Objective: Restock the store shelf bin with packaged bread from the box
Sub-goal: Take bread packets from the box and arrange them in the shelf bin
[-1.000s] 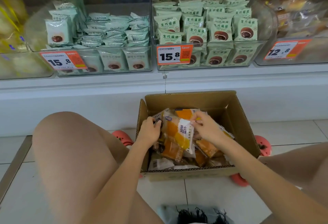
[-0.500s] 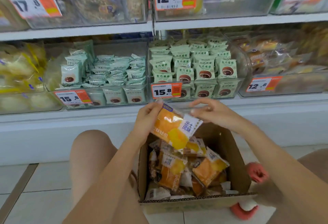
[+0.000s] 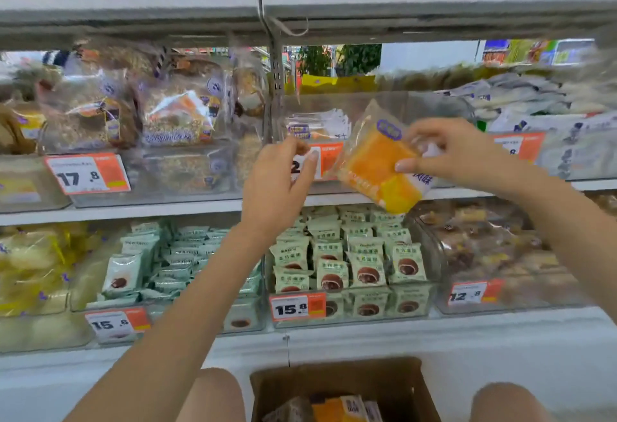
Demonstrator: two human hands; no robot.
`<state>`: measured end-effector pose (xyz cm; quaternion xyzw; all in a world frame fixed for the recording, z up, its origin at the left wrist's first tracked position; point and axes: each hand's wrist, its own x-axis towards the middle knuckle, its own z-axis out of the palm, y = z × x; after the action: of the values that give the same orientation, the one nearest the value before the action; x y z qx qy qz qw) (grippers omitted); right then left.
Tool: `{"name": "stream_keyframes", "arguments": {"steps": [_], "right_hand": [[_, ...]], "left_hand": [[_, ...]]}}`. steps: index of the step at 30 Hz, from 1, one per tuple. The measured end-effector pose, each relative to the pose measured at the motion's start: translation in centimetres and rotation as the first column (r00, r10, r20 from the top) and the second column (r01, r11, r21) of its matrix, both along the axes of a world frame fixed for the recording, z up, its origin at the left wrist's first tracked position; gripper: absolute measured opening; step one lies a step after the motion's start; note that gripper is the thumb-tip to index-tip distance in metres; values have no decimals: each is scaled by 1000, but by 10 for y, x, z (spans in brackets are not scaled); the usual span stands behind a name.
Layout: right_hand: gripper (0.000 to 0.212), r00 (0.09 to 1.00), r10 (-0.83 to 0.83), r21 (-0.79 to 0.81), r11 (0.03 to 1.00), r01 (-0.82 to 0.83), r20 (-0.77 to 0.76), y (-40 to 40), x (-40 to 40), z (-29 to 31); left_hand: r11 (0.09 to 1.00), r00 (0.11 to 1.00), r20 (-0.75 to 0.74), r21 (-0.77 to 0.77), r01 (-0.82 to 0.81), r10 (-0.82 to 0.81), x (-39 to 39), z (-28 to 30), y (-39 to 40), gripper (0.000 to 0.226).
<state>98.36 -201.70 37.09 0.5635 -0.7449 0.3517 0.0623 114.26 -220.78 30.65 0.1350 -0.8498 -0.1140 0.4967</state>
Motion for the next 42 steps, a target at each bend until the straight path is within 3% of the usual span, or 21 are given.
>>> {"name": "stream_keyframes", "arguments": {"steps": [2, 4, 6, 8, 12, 15, 19, 25, 30, 33, 36, 39, 42], "right_hand": [[27, 997, -55, -106, 993, 50, -46, -1, -17, 34], [30, 982, -133, -144, 983, 113, -136, -12, -38, 62], [39, 953, -209, -97, 977, 191, -220, -30, -55, 82], [46, 940, -202, 7, 977, 212, -276, -54, -68, 90], [47, 941, -15, 254, 961, 106, -337, -111, -78, 82], [47, 942, 117, 377, 926, 11, -315, -151, -75, 64], [18, 916, 286, 492, 862, -119, -279, -191, -64, 31], [31, 915, 226, 464, 884, -49, -333, -207, -61, 20], [24, 909, 169, 429, 903, 11, -380, -207, -64, 17], [26, 958, 125, 347, 937, -29, -258, -195, -64, 23], [29, 993, 46, -33, 998, -50, -106, -166, -61, 26], [12, 994, -64, -420, 907, 20, -90, -123, -47, 8], [6, 985, -112, -498, 867, 33, -129, -77, -20, -40]], "left_hand": [[956, 989, 15, -259, -139, 148, -21, 20, -18, 39], [903, 976, 75, -401, -157, 203, -48, 27, -33, 42], [848, 950, 105, -486, -210, 295, -70, 22, -45, 45], [786, 929, 30, -543, -295, 369, -83, 13, -51, 42], [697, 886, -253, -548, -462, 388, -97, 2, -59, 33], [685, 875, -318, -545, -484, 365, -102, -2, -63, 39], [680, 872, -353, -549, -487, 339, -102, -4, -64, 35], [702, 885, -327, -542, -463, 332, -103, -4, -64, 33], [707, 882, -342, -532, -467, 325, -103, -5, -64, 37], [712, 881, -345, -525, -466, 323, -103, -4, -63, 44], [721, 885, -296, -514, -464, 358, -100, -4, -60, 41], [750, 910, -236, -515, -415, 341, -96, -1, -57, 32], [837, 950, -180, -452, -310, 255, -87, -11, -47, 29]]}}
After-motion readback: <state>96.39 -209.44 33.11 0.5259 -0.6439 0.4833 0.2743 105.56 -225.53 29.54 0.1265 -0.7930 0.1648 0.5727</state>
